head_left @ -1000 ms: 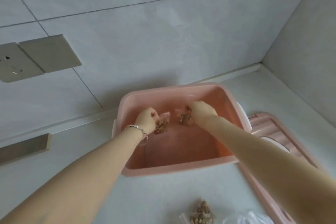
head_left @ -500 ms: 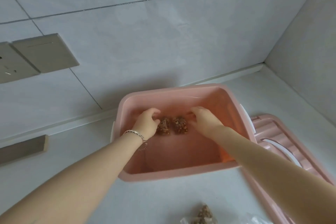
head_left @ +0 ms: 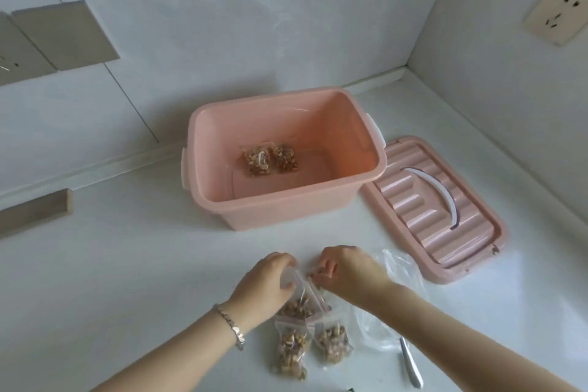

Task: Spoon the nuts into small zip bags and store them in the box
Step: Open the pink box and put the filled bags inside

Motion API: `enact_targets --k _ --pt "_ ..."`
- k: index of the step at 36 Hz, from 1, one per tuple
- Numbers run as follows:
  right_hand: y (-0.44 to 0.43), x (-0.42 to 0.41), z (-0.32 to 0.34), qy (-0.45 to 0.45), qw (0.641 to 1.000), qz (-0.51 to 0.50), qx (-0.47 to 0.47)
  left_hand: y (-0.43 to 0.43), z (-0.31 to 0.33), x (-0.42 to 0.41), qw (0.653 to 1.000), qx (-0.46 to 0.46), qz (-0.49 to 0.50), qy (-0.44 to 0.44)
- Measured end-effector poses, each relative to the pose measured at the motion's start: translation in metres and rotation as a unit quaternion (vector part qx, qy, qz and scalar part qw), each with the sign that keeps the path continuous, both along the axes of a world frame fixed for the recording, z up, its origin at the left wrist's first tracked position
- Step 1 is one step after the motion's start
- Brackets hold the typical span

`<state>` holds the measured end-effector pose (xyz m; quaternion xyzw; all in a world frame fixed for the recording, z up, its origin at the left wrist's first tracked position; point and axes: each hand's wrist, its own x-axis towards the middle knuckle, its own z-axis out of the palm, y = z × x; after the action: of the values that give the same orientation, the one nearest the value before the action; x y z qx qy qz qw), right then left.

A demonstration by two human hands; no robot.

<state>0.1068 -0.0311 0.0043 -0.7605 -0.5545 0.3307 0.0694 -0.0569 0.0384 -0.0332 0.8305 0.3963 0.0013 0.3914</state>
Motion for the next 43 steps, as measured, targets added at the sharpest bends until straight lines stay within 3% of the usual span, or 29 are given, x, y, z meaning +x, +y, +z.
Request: enact_targets --k 3,6,11,18,22,28,34,43 --pt "-0.014 -0.017 -0.029 -0.051 0.998 0.009 -0.041 -0.019 -0.022 -0.005 0.993 -0.062 0.027 0.094" --pt "-0.021 -0.027 -0.041 -0.084 0.995 0.007 -0.061 -0.032 -0.03 -0.008 0.989 -0.097 0.045 0.101" --pt "-0.026 -0.033 -0.051 -0.031 0.996 -0.041 -0.076 -0.035 -0.029 -0.008 0.991 -0.092 0.061 0.071" --pt "-0.021 -0.025 -0.028 0.081 0.995 -0.013 0.048 -0.027 -0.019 -0.013 0.98 -0.174 0.086 -0.034" --pt "-0.015 -0.022 -0.023 0.097 0.99 -0.012 0.101 -0.019 -0.018 -0.026 0.976 -0.154 0.139 -0.067" --pt "-0.011 -0.027 -0.057 -0.044 0.999 -0.018 0.014 -0.016 -0.02 -0.06 0.966 -0.069 0.232 -0.09" --pt "-0.006 -0.045 -0.073 -0.195 0.978 0.041 -0.062 -0.02 -0.012 -0.078 0.933 -0.108 0.318 -0.132" --pt "-0.005 -0.022 -0.042 -0.144 0.987 -0.021 0.064 -0.02 0.026 -0.068 0.902 -0.104 0.346 -0.237"
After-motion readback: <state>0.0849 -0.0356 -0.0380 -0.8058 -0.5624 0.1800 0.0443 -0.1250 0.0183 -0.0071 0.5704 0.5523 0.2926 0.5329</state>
